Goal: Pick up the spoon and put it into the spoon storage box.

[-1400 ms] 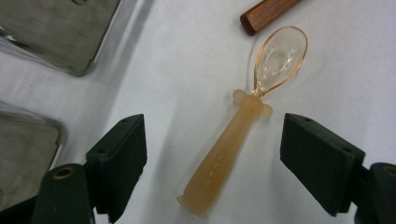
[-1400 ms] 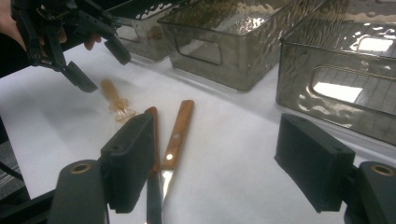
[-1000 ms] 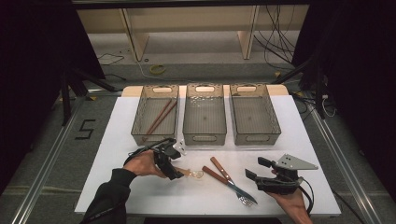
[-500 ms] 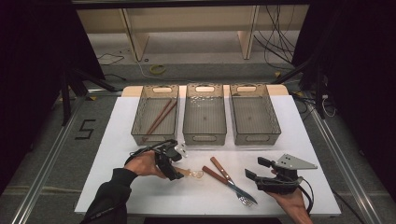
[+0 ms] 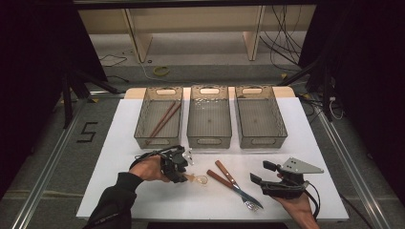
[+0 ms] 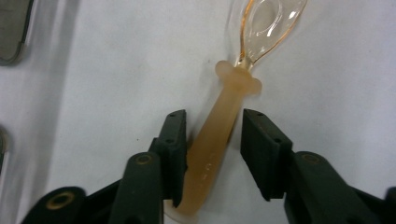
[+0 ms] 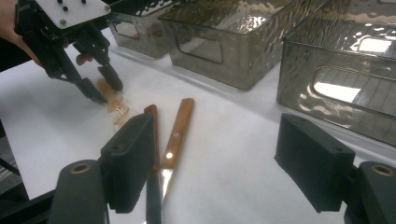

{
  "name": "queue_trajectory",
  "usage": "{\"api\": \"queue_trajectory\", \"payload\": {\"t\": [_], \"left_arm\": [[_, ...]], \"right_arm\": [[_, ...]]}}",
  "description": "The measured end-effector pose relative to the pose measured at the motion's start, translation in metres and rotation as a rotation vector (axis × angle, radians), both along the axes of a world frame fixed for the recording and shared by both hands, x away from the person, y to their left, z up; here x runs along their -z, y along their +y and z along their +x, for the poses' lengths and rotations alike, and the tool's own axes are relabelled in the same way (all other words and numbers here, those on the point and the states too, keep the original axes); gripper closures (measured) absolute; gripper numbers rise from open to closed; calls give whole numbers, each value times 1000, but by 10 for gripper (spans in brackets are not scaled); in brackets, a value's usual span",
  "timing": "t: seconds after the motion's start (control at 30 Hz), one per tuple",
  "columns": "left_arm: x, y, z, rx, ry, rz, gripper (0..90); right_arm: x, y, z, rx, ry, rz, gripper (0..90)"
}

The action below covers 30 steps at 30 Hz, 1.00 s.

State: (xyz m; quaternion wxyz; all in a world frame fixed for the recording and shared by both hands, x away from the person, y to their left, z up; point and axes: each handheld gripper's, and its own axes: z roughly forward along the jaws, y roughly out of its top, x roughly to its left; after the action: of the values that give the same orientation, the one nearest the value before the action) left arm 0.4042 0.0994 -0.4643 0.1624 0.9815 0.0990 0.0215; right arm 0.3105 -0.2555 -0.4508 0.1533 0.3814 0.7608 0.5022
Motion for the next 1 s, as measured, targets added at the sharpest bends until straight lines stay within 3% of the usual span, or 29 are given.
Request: {"api": "queue_trajectory", "payload": {"t": [0.23, 0.5, 1.0], "left_arm": [[0, -2, 0, 20, 10, 17, 687], [0, -3, 2, 14, 25, 18, 681], [-1, -5, 0, 28, 16, 34, 761]], "right_arm": [[0, 1, -1, 0, 1, -10, 291], [0, -1, -2, 8, -1, -11, 292], [-1, -2, -3, 14, -3, -11, 293]]}}
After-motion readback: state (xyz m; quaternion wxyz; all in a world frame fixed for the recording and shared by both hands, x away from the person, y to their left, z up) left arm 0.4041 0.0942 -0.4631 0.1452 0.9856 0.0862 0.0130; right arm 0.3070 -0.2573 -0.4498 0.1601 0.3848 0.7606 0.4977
